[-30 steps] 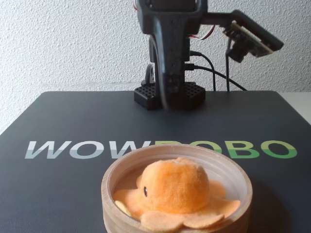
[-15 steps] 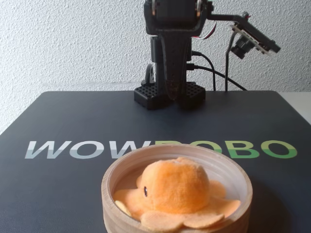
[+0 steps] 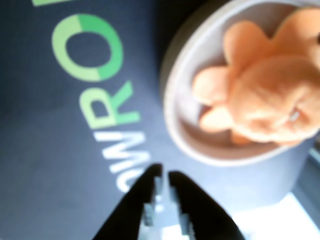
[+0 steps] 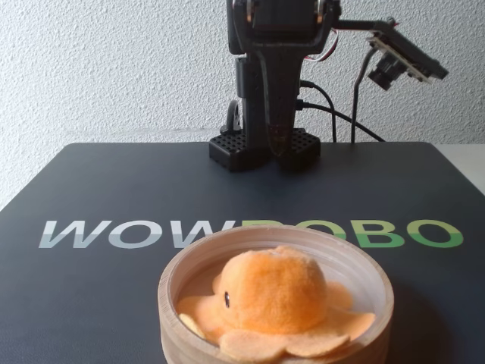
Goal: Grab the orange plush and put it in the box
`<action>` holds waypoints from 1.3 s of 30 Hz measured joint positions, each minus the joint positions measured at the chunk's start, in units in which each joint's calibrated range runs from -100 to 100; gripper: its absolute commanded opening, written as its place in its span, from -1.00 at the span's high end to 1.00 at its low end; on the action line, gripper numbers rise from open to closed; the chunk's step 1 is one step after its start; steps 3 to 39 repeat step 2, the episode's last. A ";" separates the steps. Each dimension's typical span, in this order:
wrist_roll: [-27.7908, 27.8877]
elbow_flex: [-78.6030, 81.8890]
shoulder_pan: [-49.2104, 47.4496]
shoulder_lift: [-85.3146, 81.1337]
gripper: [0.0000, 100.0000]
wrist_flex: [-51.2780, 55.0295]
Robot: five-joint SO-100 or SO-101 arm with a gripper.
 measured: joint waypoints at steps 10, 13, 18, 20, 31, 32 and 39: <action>0.00 0.00 0.00 0.00 0.98 -0.17; 0.00 0.00 0.00 0.00 0.98 -0.17; 0.00 0.00 0.00 0.00 0.98 -0.17; 0.00 0.00 0.00 0.00 0.98 -0.17; 0.00 0.00 0.00 0.00 0.98 -0.17; 0.00 0.00 0.00 0.00 0.98 -0.17; 0.00 0.00 0.00 0.00 0.98 -0.17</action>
